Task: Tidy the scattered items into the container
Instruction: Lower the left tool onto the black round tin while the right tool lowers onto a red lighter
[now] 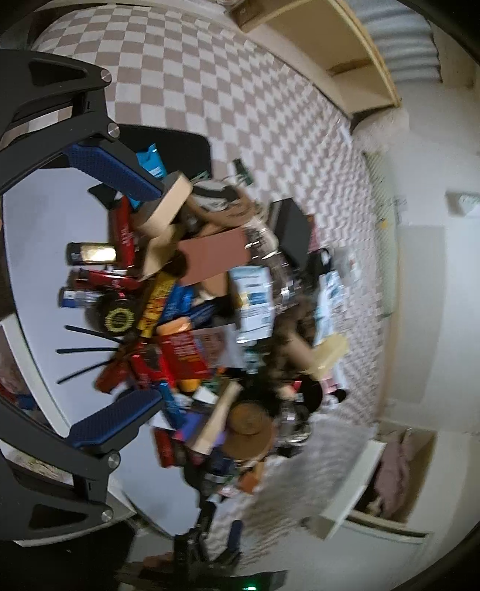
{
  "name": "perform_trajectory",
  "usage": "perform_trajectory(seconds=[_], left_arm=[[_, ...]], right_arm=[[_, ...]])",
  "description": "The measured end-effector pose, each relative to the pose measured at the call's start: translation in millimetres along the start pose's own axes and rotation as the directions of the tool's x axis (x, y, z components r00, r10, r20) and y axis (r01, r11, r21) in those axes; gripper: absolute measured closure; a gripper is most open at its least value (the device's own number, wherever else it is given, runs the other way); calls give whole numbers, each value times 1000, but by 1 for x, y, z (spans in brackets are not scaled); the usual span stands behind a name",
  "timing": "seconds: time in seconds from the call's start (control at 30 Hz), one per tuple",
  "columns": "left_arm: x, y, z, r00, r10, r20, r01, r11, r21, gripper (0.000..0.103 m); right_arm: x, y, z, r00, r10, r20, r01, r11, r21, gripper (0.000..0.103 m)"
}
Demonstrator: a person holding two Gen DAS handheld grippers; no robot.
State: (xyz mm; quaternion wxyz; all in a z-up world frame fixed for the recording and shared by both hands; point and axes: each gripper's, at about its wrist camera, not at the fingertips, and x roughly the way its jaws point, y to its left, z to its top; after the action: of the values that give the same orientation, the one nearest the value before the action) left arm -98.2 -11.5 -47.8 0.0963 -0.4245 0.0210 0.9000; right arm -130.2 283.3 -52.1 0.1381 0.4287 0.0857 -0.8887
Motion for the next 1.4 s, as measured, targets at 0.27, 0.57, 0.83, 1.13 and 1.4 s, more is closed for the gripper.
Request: perform_trajectory(seconds=[0.27,0.57,0.83,1.13,1.4], left_arm=[[38,-23,-23,995,-28,-92,39,993,114,4],[72,-41,-33,988,-52,-144,80,977,197,13],[100,-50,-37,984,30,-174,21,958,288,20],[119,-54,-48,978,109,-180,-34,927,374,29],[123,-50,-52,975,106,-194,-25,924,383,50]], right_arm=[[28,13,-16,992,50,-113,-51,999,-3,8],[45,24,-27,980,99,-171,-101,995,-7,18],[61,22,-31,967,120,-226,-123,992,3,30],[76,12,-34,951,159,-265,-152,987,48,38],[84,10,-36,942,203,-268,-200,979,39,44]])
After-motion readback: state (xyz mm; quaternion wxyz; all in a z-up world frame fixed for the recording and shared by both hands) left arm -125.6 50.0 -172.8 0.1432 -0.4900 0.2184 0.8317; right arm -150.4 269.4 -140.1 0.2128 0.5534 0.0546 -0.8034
